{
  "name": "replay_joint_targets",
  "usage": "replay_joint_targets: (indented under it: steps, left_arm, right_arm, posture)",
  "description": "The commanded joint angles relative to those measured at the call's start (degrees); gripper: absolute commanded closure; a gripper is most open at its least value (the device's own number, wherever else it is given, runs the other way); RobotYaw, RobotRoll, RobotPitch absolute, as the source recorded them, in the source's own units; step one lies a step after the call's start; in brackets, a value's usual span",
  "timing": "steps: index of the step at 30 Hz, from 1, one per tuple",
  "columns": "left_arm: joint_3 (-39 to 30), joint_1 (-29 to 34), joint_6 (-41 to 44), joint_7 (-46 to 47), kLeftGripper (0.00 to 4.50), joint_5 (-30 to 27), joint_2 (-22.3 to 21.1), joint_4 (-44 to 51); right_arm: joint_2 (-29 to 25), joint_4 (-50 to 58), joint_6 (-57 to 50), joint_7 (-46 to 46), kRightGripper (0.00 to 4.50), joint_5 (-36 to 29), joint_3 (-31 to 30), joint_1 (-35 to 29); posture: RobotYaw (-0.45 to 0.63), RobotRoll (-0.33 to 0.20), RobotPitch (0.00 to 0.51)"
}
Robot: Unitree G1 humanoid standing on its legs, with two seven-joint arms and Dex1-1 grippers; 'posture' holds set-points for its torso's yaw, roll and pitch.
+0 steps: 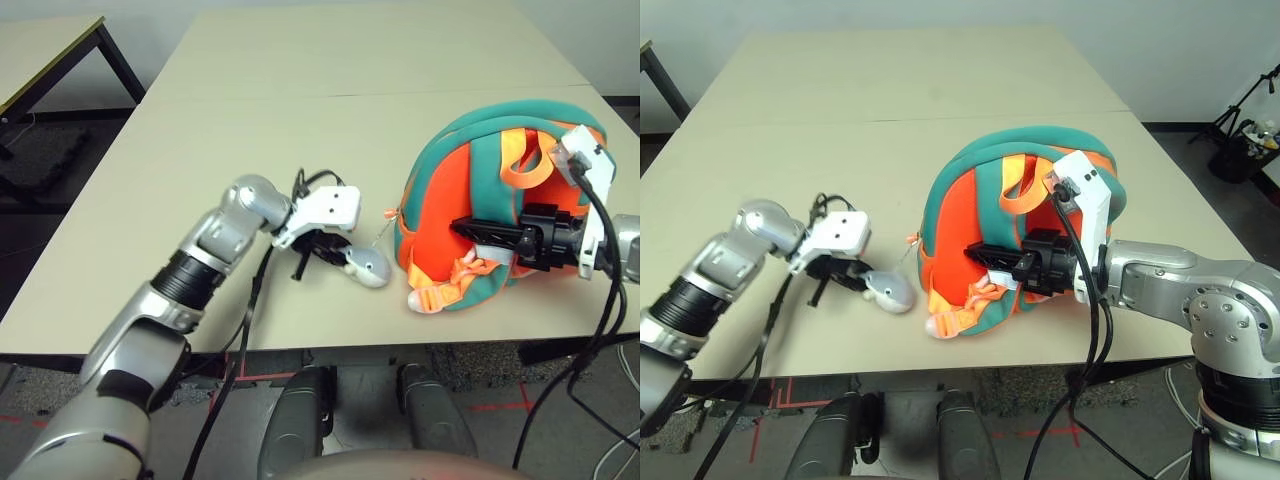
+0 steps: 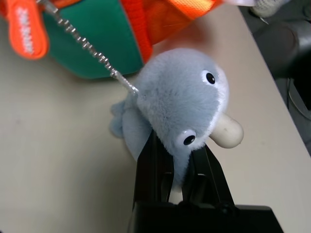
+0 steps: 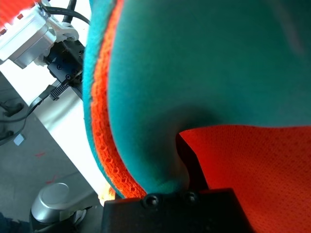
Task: Put the pencil case into the backpack and zip it.
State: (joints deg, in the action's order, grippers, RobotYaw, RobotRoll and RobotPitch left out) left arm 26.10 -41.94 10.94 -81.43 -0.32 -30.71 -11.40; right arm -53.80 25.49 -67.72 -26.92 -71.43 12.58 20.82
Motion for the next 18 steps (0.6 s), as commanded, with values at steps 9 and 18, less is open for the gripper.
replay_joint_targets:
  steps: [9, 18]
  left_arm:
    - [-12.37, 2.36, 42.45, 0.80, 1.73, -20.75, -6.64, 22.10]
    - [-25.46, 6.81, 60.93, 1.67, 0.00, -35.59, -25.32, 25.20]
  right_arm:
    - [-14.95, -1.49, -10.16, -4.72, 1.79, -11.68, 17.33, -6.30]
    - [-26.97, -10.14, -23.23, -17.90, 0.02, -11.69, 35.64, -12.78]
  posture:
    - [0.01, 0.000, 0.203]
    - [0.02, 0.000, 0.211]
